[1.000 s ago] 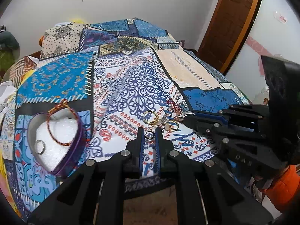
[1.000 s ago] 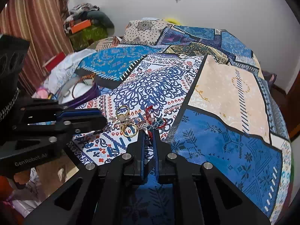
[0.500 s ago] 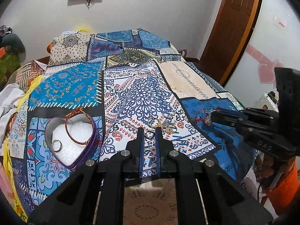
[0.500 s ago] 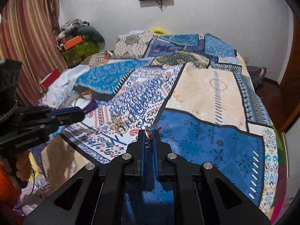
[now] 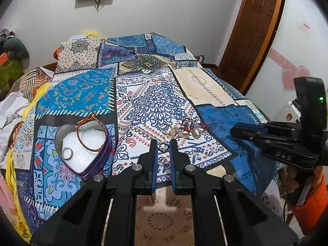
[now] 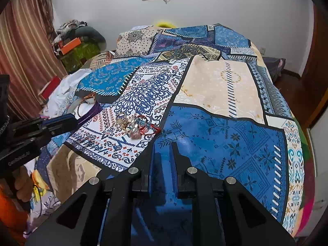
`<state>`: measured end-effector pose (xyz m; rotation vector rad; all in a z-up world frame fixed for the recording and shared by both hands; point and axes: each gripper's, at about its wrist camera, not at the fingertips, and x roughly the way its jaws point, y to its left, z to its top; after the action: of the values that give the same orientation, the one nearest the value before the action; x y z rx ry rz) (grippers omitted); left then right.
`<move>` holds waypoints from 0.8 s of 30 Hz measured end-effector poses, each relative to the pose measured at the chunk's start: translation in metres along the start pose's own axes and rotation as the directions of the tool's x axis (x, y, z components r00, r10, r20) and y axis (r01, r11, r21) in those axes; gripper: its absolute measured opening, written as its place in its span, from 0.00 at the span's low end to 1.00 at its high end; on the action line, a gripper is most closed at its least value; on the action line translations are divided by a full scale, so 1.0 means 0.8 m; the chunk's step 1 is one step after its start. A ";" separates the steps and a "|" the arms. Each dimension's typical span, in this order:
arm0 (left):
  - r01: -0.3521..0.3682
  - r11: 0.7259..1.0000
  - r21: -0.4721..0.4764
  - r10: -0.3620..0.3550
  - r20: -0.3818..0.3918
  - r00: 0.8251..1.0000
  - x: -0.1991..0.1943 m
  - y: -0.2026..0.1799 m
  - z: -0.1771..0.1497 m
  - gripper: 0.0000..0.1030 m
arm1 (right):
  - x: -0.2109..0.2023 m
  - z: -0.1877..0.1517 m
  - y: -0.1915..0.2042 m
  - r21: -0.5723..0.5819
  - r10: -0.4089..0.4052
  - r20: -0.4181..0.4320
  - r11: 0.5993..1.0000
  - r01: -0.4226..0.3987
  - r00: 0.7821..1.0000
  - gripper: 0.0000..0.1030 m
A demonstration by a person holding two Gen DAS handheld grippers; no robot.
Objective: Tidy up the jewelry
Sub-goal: 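Grasp another silver ring with the left gripper while the right gripper grasps a silver charm, then carry the ring and charm in both grippers over the heart-shaped tin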
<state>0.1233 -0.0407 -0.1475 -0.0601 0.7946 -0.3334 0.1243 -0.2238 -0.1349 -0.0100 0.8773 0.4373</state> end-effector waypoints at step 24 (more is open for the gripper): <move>-0.013 0.999 -0.045 0.013 -0.007 1.000 0.006 0.032 -0.008 0.09 | 0.067 0.020 0.047 -0.124 0.004 -0.049 0.992 -0.010 0.999 0.14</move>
<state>0.1290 -0.0180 -0.1599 -0.0958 0.8091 -0.3033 0.1521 -0.1672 -0.1584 -0.1326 0.8970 0.4992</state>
